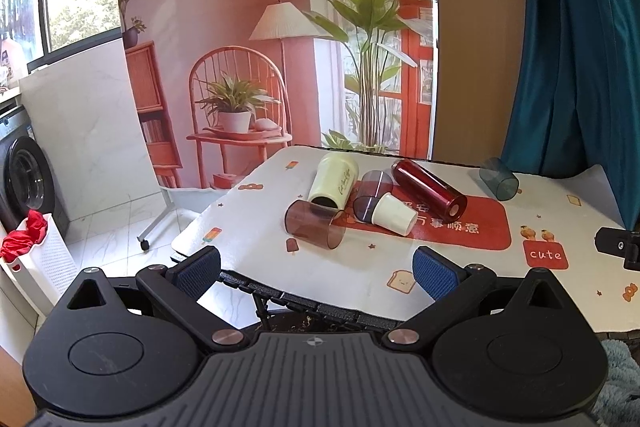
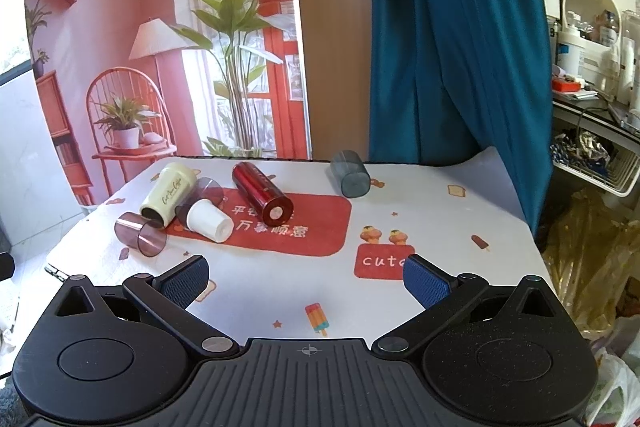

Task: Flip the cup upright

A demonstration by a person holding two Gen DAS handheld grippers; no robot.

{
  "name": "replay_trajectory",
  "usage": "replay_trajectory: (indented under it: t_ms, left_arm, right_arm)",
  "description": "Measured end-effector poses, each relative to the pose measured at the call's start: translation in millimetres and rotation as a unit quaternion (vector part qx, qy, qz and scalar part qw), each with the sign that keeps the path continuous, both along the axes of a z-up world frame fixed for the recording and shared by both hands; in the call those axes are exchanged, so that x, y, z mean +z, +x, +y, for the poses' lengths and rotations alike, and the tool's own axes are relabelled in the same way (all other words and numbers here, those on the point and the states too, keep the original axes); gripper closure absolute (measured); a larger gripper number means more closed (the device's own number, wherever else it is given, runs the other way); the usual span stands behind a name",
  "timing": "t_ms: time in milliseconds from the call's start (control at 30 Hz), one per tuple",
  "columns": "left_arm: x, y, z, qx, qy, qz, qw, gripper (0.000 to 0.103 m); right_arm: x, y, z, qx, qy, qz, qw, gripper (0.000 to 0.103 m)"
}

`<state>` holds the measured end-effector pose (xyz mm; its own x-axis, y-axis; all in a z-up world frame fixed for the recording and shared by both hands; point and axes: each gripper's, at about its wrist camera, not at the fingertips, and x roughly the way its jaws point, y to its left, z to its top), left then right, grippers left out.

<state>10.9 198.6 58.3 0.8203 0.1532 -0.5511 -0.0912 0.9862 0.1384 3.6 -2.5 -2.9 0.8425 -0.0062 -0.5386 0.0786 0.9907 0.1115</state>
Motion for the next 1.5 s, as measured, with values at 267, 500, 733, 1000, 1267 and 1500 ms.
replay_trajectory:
  t_ms: [267,500,733,1000,1267,1500]
  left_arm:
    - [0.4,0.4,0.0,-0.001,0.0,0.001,1.0,0.0]
    - [0.5,0.2,0.0,-0.001,0.0,0.002,1.0,0.0]
    - [-0.3,-1.9,-0.7,-0.002,0.0,0.003,1.0,0.0]
    - [-1.2,-3.0,-1.3,-0.002,0.0,0.005,1.0,0.0]
    - [-0.4,-3.0,-0.2,-0.002,-0.003,0.01,0.9999,0.0]
    - [1.2,-2.4,1.0,-0.002,-0.004,0.012,0.9999,0.0]
  right_arm:
    - [0.0,0.4,-0.2,0.0,0.001,0.001,1.0,0.0]
    - [-1.6,0.3,-1.1,0.0,0.002,0.002,1.0,0.0]
    - [-5.8,-1.3,-1.3,0.0,0.002,0.003,1.0,0.0]
    - [-5.7,-1.0,-1.2,0.0,0.002,0.004,1.0,0.0]
    - [-6.4,-1.7,0.1,0.0,0.002,0.004,1.0,0.0]
    - [-7.2,-1.9,0.9,0.0,0.002,0.005,1.0,0.0]
